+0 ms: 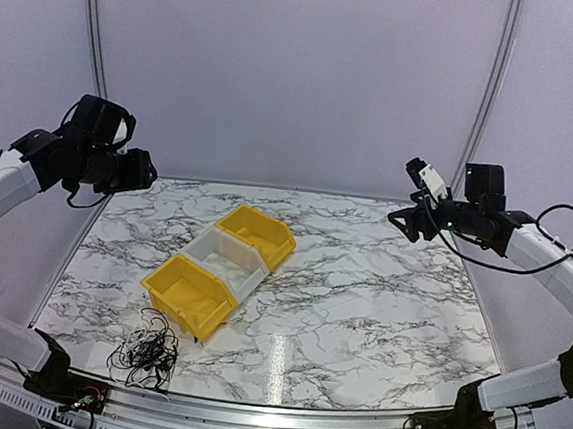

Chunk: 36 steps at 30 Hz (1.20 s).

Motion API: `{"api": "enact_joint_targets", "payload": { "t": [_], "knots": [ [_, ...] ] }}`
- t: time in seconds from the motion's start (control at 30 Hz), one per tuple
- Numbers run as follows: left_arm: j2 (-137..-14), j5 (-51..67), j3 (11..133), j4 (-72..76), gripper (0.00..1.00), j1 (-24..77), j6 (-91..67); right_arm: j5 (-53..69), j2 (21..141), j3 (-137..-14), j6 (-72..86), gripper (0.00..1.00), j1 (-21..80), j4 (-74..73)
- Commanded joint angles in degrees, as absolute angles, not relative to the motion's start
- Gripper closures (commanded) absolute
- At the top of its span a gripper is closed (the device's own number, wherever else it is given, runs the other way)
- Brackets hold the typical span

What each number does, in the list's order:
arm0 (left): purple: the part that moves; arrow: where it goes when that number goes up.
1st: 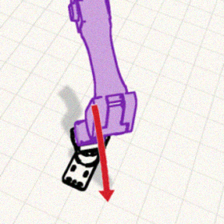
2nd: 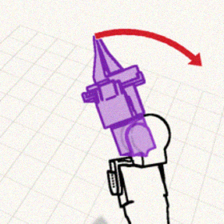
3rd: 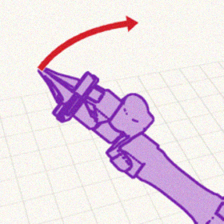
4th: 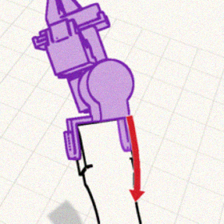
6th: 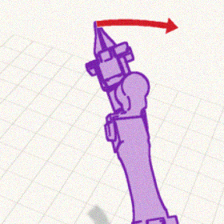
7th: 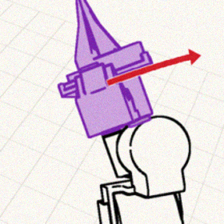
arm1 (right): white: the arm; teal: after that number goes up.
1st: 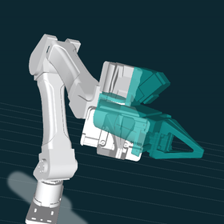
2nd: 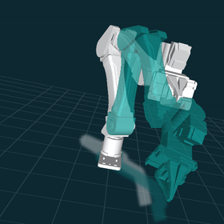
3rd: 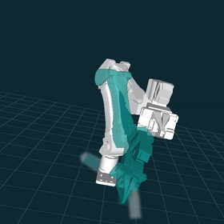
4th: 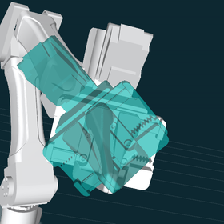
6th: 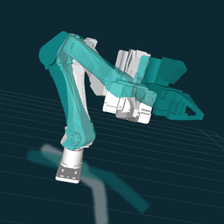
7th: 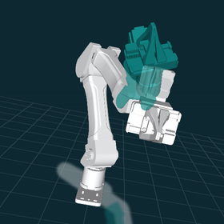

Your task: Untangle the cables

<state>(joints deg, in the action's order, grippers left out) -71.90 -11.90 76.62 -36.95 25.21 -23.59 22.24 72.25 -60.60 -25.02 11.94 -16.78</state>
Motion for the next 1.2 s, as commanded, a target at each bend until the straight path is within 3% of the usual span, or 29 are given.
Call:
{"api": "enact_joint_targets", "payload": {
  "t": [0.0,0.2,0.53,0.77,1.03,1.17],
  "knots": [
    [-68.81,-6.00,73.73,-52.11,0.48,28.95,-31.55,27.57,74.34,-62.87,-29.04,0.13,15.34,-17.59],
    [-66.63,1.93,63.60,-59.90,0.61,31.24,-37.24,30.12,77.93,-64.66,-27.71,0.13,16.62,-17.23],
    [-73.72,11.50,57.29,-62.82,0.58,31.64,-35.99,30.77,78.92,-65.55,-27.80,0.13,17.05,-17.43],
    [-79.13,7.36,58.25,-62.26,0.58,31.56,-33.87,29.85,77.71,-63.99,-28.15,0.13,17.04,-17.23],
    [-82.60,5.03,58.04,-59.30,0.81,31.55,-34.14,29.38,77.34,-63.72,-28.59,0.13,17.05,-17.14],
    [-83.34,5.34,57.90,-58.81,0.79,31.55,-34.68,29.15,77.39,-63.72,-28.99,0.13,17.05,-17.09]
  ]
}}
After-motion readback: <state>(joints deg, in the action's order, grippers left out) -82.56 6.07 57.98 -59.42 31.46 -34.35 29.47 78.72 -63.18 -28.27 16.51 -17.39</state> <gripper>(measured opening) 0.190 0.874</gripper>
